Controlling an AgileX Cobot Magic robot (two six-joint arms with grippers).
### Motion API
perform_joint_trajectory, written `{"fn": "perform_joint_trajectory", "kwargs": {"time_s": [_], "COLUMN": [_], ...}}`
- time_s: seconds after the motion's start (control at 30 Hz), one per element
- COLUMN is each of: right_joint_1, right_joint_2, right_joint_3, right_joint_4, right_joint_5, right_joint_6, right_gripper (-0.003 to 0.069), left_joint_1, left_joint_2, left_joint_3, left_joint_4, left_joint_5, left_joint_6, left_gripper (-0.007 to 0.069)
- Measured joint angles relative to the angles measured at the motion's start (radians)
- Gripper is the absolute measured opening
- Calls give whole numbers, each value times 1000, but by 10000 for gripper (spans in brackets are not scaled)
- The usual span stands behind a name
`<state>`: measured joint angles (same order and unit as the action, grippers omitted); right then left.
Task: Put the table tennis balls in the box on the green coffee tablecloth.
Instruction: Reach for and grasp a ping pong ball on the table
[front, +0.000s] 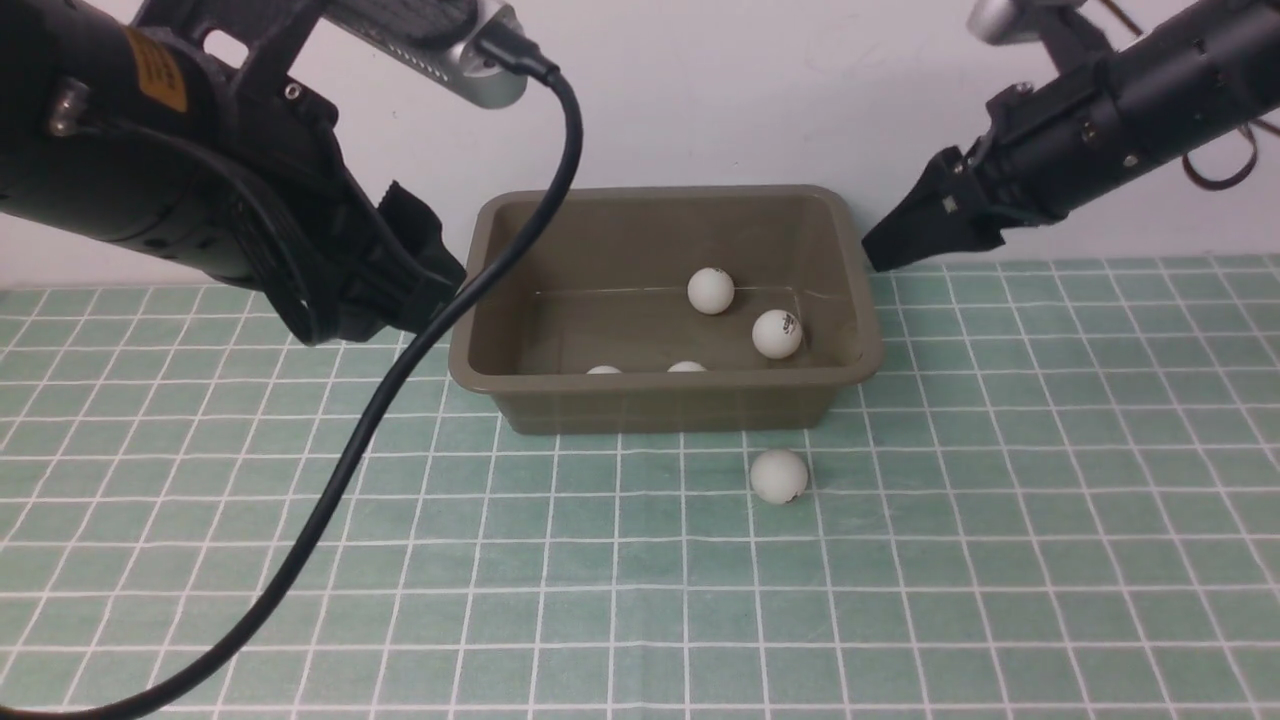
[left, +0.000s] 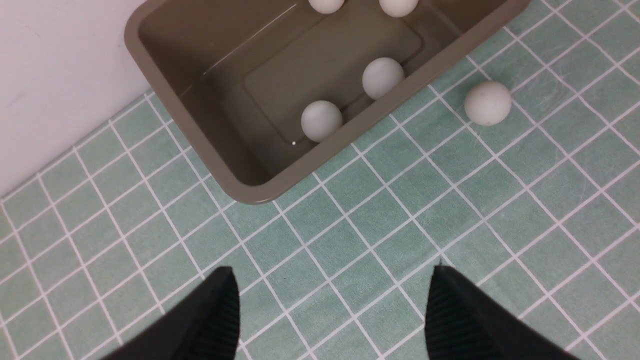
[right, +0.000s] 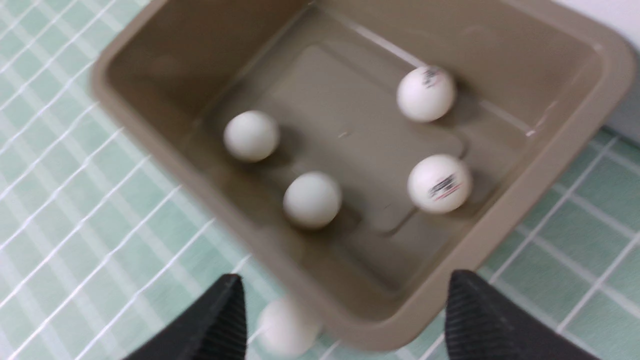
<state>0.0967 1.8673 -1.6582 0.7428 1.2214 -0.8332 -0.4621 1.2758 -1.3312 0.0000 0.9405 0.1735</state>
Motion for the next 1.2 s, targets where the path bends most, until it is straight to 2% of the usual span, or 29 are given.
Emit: {"fn": "perform_joint_trajectory", "kwargs": {"time_s": [0.13,0.3,0.5,0.7,0.9,1.1,1.2], "right_joint_1": [18,76,163,249,304,306,306], "right_joint_2": [3,3,4,4,5,13,14], "right_joint_3": [32,198,382,429,430,430,430], "right_joint_4": [-5,-4,-3,0,-74,-210,-244], "right_joint_5": [2,-23,-238,-453,-573,-624,-629], "right_joint_6": [27,53,64,113,209,348,377], "right_gripper": [351,342,339,341,412,490,498], "left_joint_1": [0,0,0,0,0,0,0], "left_joint_2": [0,0,0,0,0,0,0], "left_joint_3": [0,0,0,0,0,0,0], "left_joint_4": [0,0,0,0,0,0,0], "left_joint_5": [-6,-7,-7,-6,-2,0,0], "left_joint_6": [0,0,0,0,0,0,0], "left_gripper": [447,447,447,447,447,447,447]}}
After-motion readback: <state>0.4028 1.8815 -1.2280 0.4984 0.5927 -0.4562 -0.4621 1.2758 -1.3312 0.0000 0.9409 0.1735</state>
